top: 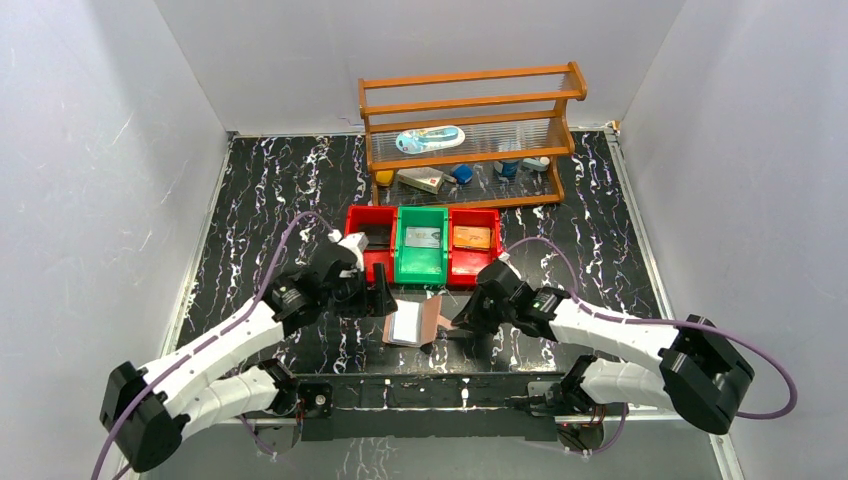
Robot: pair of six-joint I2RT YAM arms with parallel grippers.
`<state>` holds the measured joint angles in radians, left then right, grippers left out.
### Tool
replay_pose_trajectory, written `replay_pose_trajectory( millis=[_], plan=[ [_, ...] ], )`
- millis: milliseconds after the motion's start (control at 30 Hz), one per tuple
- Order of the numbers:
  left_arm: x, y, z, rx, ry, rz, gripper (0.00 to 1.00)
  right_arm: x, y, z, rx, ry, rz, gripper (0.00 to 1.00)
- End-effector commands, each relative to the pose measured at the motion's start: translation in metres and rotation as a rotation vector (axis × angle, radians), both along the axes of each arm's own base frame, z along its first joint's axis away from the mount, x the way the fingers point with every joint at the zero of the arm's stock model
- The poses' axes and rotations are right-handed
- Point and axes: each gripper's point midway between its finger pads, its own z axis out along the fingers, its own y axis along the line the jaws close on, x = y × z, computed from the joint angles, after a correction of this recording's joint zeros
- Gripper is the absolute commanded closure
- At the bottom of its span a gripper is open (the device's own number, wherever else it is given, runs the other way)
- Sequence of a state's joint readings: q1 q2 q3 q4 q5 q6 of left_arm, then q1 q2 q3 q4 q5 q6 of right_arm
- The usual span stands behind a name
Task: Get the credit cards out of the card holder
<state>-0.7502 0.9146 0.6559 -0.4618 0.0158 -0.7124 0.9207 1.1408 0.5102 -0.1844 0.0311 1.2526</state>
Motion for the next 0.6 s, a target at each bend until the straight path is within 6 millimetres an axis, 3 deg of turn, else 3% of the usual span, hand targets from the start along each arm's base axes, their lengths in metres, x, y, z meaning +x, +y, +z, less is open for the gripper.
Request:
replay_pose_trajectory(
  millis=[0,100,367,567],
  plan=[
    [-0.001,-0.050,0.035,-0.173,0.001,-0.193,0.26,0.008,-0.005,0.007,0.006,-0.022,-0.032,0.88],
    [-0.002,-0.062,0.030,-0.185,0.032,-0.242,0.27,0.010,-0.008,0.004,-0.011,-0.031,-0.021,0.87],
    [0.001,-0.067,0.008,-0.142,0.097,-0.251,0.28,0.011,-0.042,-0.023,-0.253,0.033,-0.054,0.85],
    [0.013,-0.058,0.005,-0.081,0.054,-0.203,0.28,0.024,-0.035,-0.010,-0.290,0.001,-0.025,0.71]
  ],
)
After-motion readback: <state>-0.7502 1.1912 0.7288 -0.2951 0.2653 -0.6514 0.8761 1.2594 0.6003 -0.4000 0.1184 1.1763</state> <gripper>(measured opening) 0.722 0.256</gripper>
